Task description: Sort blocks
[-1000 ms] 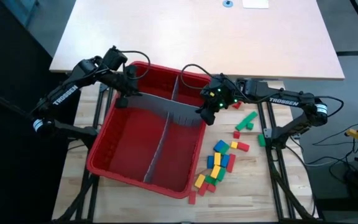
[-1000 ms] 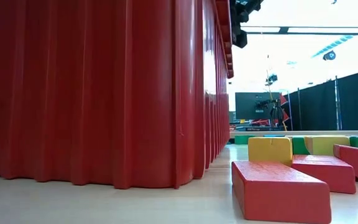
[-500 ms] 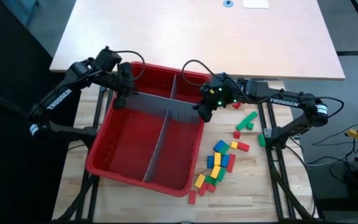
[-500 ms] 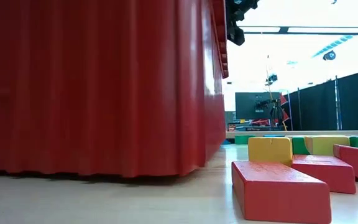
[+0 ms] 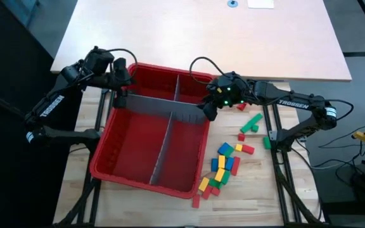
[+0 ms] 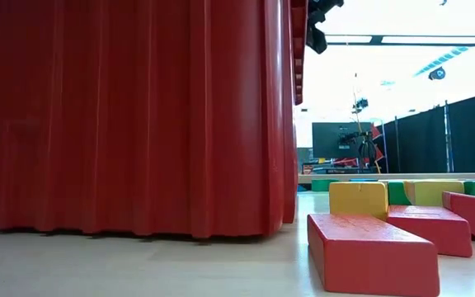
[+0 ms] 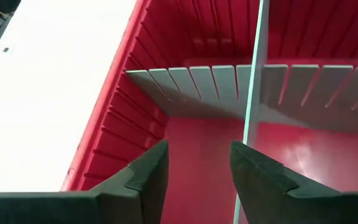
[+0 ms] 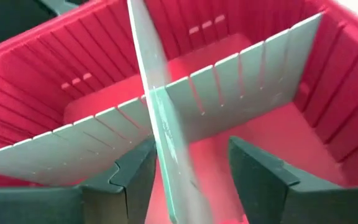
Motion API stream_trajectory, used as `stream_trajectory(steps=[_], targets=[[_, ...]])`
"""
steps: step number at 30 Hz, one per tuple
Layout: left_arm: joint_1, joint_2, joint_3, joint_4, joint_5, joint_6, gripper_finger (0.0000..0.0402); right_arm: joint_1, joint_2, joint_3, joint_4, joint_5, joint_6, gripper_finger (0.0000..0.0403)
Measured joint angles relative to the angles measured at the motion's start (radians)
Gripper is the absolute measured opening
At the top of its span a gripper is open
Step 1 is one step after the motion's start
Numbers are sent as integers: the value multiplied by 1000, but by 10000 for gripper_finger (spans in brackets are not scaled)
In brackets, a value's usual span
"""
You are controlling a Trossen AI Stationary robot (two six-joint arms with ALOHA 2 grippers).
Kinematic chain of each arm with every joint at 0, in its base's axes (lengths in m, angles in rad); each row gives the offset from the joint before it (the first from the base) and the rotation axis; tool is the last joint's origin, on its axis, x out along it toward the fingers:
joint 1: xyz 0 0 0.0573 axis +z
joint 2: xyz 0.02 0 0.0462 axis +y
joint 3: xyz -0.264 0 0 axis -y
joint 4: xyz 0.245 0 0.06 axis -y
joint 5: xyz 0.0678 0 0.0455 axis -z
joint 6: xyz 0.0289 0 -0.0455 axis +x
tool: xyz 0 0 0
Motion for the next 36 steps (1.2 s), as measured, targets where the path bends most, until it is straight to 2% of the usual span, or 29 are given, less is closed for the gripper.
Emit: stream_trajectory(steps=[3, 8, 12, 16, 19, 23, 24, 27, 36], targets=[[-1, -7, 0, 14, 30, -21, 168, -4, -26, 1, 15, 39, -8, 184], [-1, -11, 0, 25, 174, -62, 169, -15, -62, 3, 56, 59, -5, 185], [-8, -9, 0, 33, 290, -86, 155, -15, -72, 3, 55, 54, -1, 180], [-32, -8, 0, 32, 392, -89, 133, -16, -73, 3, 52, 56, -24, 155], [-62, -8, 0, 31, 451, -89, 109, -16, -73, 3, 51, 88, -52, 111], [-108, -8, 0, 31, 473, -89, 57, -26, -75, 3, 52, 103, -89, 23], [-118, -8, 0, 31, 474, -88, 41, -28, -76, 3, 52, 104, -98, 14], [-146, -4, 0, 31, 474, -87, 7, -38, -77, 3, 53, 105, -105, 11], [-259, 102, 0, 39, 470, -94, 0, -43, -70, 3, 55, 103, -110, 1]])
